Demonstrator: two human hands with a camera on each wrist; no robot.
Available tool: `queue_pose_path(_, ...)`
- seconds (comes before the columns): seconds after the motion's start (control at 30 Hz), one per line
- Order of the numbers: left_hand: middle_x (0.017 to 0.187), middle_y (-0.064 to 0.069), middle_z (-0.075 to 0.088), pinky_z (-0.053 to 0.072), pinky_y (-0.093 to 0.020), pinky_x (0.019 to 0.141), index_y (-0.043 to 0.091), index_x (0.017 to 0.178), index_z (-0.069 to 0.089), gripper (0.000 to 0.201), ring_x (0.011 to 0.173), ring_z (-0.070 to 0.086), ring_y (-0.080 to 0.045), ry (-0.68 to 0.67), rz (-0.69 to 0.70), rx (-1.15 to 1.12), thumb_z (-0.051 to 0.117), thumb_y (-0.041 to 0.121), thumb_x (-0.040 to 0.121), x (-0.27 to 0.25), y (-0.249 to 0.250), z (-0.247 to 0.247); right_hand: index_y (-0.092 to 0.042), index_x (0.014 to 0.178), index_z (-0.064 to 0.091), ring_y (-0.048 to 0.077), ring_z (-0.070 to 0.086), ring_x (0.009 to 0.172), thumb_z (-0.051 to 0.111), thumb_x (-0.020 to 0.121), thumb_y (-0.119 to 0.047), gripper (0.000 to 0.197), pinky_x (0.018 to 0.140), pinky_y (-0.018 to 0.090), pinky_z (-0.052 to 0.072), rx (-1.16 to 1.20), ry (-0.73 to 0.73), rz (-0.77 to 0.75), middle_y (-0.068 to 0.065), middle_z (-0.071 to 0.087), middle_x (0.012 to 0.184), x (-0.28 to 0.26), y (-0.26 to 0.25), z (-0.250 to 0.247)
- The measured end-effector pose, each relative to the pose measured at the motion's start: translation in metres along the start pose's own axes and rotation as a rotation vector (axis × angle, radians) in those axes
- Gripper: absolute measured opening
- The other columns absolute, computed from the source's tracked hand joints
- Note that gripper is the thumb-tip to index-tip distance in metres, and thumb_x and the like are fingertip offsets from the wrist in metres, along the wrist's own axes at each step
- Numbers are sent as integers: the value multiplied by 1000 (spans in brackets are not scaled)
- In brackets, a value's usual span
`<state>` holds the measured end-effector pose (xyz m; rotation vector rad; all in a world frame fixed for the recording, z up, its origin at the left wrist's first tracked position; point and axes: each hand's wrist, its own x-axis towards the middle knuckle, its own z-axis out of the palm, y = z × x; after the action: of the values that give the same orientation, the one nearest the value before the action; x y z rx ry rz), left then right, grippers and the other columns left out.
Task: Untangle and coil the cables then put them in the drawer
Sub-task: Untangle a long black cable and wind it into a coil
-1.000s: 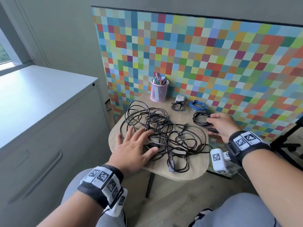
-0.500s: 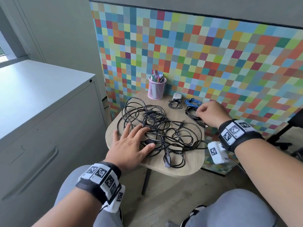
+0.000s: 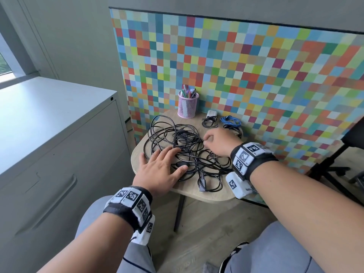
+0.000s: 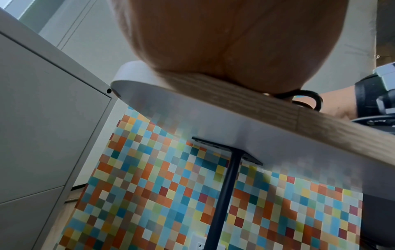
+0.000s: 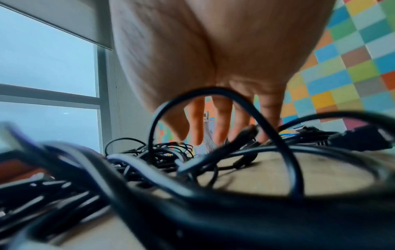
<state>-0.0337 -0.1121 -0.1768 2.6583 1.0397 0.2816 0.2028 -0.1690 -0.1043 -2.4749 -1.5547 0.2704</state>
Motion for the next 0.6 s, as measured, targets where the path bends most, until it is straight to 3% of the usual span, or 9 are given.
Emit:
queue_pose_path(0.07,166,20,25,6,-60,122,50,153,17,72,155,23,-19,6,3,-1,11,86,90,0,0,0,-33,104,74,22,65,101,61,93,-29,18,87,32,52,93,57,-27,-2,69,112,-1,-3,-1)
queue_pose_path(0.2,157,16,39,10,-59,122,42,146,29,69,149,31,-14,47,-2,2,18,83,92,-3,2,-1,-28,117,71,13,63,93,68,88,-25,29,81,24,46,-14,-187,-118,-12,65,101,-12,-10,4)
queue_pose_path(0.3,142,13,50,9,-56,123,34,134,37,61,141,39,-12,56,-24,-24,28,79,95,-4,4,-2,-24,102,77,12,61,89,68,92,-19,14,78,23,42,-10,-120,-112,-11,66,94,-15,-8,-1)
queue_pose_path(0.37,133,14,52,11,-55,122,34,123,38,53,135,43,-12,58,-30,-40,30,78,95,-4,3,-3,-20,90,76,15,65,77,65,95,-14,13,74,30,52,176,-10,-47,-7,69,79,-16,-5,-17)
queue_pose_path(0.43,129,14,53,13,-55,121,34,114,37,49,132,44,-12,64,-30,-35,31,78,94,-4,1,-2,-10,92,73,20,67,68,61,98,-10,13,72,42,61,449,92,30,0,65,67,-20,-1,-39)
queue_pose_path(0.5,128,13,54,14,-55,120,34,110,38,49,131,45,-12,71,-33,-25,30,79,94,-3,0,-1,-7,98,69,26,68,67,57,102,-10,13,69,46,62,704,170,99,5,59,64,-27,4,-64)
queue_pose_path(0.6,129,13,55,16,-55,120,33,110,42,53,131,45,-13,80,-27,-12,30,81,92,-2,-1,-1,-7,100,68,30,65,60,46,103,-4,22,73,54,61,939,200,133,6,52,59,-43,7,-90)
